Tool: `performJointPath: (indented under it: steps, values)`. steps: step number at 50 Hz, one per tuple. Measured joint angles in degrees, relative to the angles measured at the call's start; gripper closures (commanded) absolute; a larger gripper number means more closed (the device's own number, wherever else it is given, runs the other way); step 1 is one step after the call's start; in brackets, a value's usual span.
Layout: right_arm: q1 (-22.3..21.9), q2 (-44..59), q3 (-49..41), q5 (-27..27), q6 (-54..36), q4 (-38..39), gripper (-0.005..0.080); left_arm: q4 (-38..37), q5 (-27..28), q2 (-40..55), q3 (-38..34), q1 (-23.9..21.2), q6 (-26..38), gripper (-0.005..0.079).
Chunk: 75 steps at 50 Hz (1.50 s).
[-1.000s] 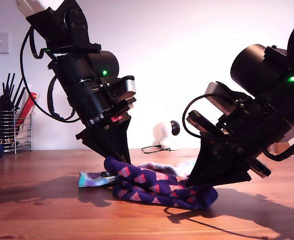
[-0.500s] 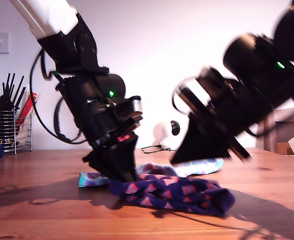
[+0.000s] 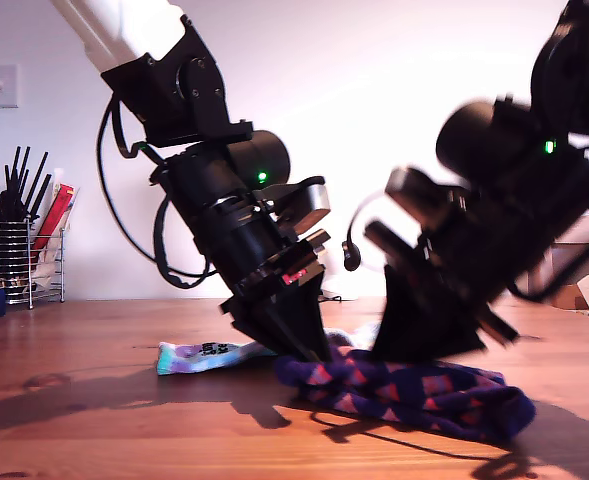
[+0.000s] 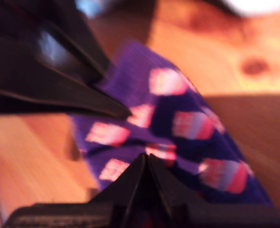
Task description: Fold the socks in front of you. After folding them, place them to the right side.
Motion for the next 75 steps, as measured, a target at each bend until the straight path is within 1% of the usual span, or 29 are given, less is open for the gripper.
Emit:
performJointPath:
  steps: [4,10,17,25,28,32,39,44,46,47,53,58,63,66,67,68,69,75]
  values:
    - [0.00,0.07,0.04,0.96,-0.74,0.15,0.0763,0.72,-0.79,0.00,0.00,-0.09,0.17,0.0664]
    - [0.31,0.09,0.17,4.31,-1.40,0.72,0.0763,0.07,-2.12,0.02,0.55,-0.15,0.20,0.0644]
    - [0.28,0.17,0.39,6.99,-1.18,1.88,0.0763,-3.43,-2.67,0.11,4.74,-0.13,0.35,0.0641]
    - [-0.94,0.37,0.61,8.83,0.37,2.93,0.0763,-5.86,-2.71,0.11,11.30,-0.02,0.57,0.0634]
    - [-1.22,0.37,0.68,10.40,1.16,3.19,0.0763,-6.88,-2.73,0.11,12.96,0.07,0.57,0.0627]
    - [-1.27,0.37,0.96,12.63,1.86,3.30,0.0763,-8.76,-3.13,0.11,14.12,0.17,0.57,0.0627]
    - [-2.36,0.37,1.22,15.50,3.30,3.28,0.0763,-9.77,-6.51,0.11,14.25,0.83,0.57,0.0627]
    - [-4.07,0.33,1.99,20.92,4.13,2.32,0.0763,-9.40,-8.33,0.11,14.25,1.46,0.59,0.0627]
    - [-5.14,0.31,2.27,21.79,4.15,1.95,0.0763,-9.33,-8.66,0.11,14.25,2.01,0.59,0.0627]
    - [-5.64,0.28,2.40,23.80,4.26,1.70,0.0763,-9.35,-8.98,0.11,14.25,2.23,0.59,0.0627]
    - [-9.29,0.00,2.80,29.79,5.66,0.50,0.0763,-9.60,-9.44,0.11,14.25,4.37,0.59,0.0627]
    - [-11.61,-0.15,2.80,33.42,7.04,0.09,0.0763,-9.79,-9.53,0.11,14.25,5.88,0.59,0.0627]
    - [-12.44,-0.24,2.82,36.54,8.28,-0.42,0.0763,-9.81,-9.75,0.11,14.25,7.04,0.59,0.0627]
    - [-12.37,-0.26,2.82,40.06,8.41,-0.96,0.0763,-9.81,-9.84,0.11,14.25,7.21,0.59,0.0627]
    - [-12.35,-0.26,2.82,40.19,8.41,-1.14,0.0763,-9.81,-9.86,0.11,14.25,7.21,0.59,0.0627]
    - [-12.33,-0.24,2.82,42.47,8.39,-1.38,0.0763,-9.81,-9.86,0.11,14.25,7.19,0.59,0.0627]
    - [-12.35,-0.26,2.82,43.28,8.39,-1.55,0.0763,-9.81,-9.84,0.11,14.25,7.15,0.59,0.0627]
    - [-12.83,-0.24,2.82,46.18,8.44,-2.43,0.0763,-9.81,-10.25,0.11,14.25,6.84,0.57,0.0627]
